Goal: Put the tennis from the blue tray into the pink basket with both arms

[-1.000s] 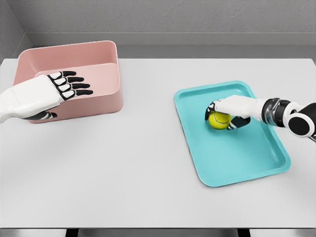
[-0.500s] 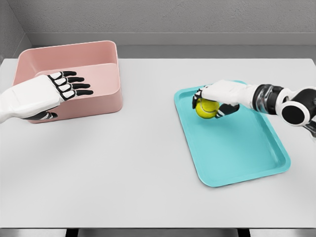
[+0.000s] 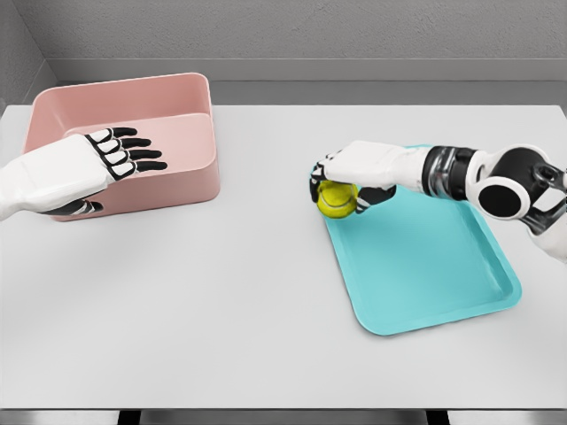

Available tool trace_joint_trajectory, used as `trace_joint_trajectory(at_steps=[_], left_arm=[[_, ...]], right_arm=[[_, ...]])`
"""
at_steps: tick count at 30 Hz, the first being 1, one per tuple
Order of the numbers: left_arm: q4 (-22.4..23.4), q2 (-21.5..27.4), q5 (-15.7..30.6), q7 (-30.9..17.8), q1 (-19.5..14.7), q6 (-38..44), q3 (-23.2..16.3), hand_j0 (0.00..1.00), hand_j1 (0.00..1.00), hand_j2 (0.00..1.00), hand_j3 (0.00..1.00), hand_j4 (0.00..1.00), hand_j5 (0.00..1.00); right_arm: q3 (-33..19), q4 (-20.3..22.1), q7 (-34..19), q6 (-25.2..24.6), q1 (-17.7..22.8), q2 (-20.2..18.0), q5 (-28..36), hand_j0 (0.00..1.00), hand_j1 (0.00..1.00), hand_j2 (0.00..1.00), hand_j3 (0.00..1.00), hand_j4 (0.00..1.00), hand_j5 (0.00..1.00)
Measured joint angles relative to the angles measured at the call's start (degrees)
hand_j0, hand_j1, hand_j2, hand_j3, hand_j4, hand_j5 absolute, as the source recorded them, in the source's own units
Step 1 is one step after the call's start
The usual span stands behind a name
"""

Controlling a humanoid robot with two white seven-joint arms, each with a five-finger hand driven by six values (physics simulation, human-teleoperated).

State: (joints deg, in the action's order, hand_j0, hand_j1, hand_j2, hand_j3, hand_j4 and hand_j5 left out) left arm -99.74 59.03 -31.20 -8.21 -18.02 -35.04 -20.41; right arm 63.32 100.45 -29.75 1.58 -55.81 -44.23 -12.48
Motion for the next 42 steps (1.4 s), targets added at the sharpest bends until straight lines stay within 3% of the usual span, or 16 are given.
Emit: trace_joint_trajectory(at_steps=[10,21,40,41,42], left_arm=[[-0.35,0.09,0.01,0.0,0.0,0.0,0.0,1.0,1.0,1.0,1.0,1.0,1.0],[-0.37,0.17,0.0,0.0,0.09,0.0,0.09,1.0,1.0,1.0,1.0,1.0,1.0],[-0.37,0.15,0.0,0.0,0.0,0.0,0.09,1.0,1.0,1.0,1.0,1.0,1.0],[-0.37,0.15,0.0,0.0,0.0,0.0,0.09,1.0,1.0,1.0,1.0,1.0,1.0],[-0.37,0.15,0.0,0.0,0.0,0.0,0.09,1.0,1.0,1.0,1.0,1.0,1.0]], right_arm=[[3.61,0.0,0.05,3.17,-2.37,3.55,0.01,0.45,0.45,0.45,0.45,0.45,0.45],[5.24,0.0,0.16,12.04,-4.31,6.36,-0.05,0.46,0.46,0.46,0.46,0.46,0.46],[9.82,-0.02,0.36,7.83,-8.44,14.05,0.16,0.46,0.46,0.46,0.46,0.46,0.46],[9.96,-0.02,0.36,7.81,-8.52,14.24,0.16,0.5,0.5,0.5,0.5,0.5,0.5],[10.06,-0.03,0.37,7.79,-8.52,14.37,0.16,1.0,1.0,1.0,1.0,1.0,1.0]])
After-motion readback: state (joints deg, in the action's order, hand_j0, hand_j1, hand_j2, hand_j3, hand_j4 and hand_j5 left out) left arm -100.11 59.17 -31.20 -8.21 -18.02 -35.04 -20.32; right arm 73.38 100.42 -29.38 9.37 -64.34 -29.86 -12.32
